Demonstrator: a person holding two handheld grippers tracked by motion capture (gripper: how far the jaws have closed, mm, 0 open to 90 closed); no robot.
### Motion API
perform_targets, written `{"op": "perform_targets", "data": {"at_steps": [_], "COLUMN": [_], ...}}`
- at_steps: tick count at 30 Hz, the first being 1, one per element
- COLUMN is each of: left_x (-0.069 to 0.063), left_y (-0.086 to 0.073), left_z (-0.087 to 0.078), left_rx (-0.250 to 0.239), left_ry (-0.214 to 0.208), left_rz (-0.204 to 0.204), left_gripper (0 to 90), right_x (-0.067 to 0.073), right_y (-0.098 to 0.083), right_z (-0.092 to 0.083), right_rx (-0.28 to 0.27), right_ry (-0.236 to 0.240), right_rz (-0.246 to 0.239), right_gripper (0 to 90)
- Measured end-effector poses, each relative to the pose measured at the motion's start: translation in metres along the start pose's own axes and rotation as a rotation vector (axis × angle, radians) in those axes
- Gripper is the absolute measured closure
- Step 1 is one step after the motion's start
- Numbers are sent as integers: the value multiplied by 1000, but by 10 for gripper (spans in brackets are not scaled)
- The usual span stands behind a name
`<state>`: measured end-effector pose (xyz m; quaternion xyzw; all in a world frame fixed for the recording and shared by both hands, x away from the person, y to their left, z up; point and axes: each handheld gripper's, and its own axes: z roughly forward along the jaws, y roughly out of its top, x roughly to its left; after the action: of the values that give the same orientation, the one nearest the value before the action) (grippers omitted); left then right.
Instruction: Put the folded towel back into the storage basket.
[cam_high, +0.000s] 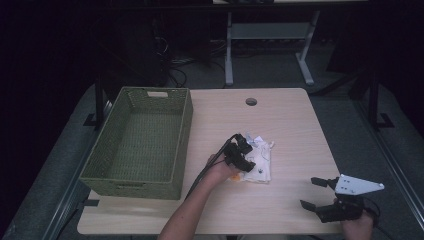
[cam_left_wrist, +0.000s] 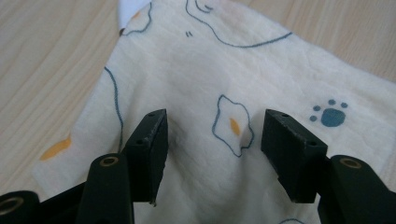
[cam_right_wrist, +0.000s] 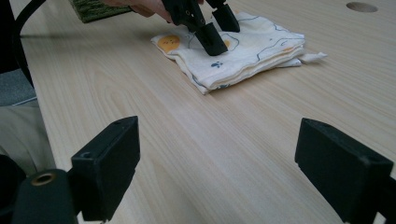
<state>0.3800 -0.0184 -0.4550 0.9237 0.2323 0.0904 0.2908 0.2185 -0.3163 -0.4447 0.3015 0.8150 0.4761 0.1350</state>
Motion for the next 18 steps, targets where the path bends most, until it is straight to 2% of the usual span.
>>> {"op": "perform_targets", "data": {"at_steps": [7,11,18], "left_x": [-2,-2,0], "left_y": [0,-1,-1], "left_z": [-1,-1,-2], "left_rx": [2,-13,-7], "left_ry": [-1,-6,1], "left_rz": [7,-1,-13], "left_gripper": [509,578,651], "right_x": [0,0,0], "right_y": [0,0,0], "right_z": [0,0,0], "right_rx": [2,-3,-1], "right_ry": [1,4,1], "right_rz": [0,0,0], "right_gripper": [135,135,135]}}
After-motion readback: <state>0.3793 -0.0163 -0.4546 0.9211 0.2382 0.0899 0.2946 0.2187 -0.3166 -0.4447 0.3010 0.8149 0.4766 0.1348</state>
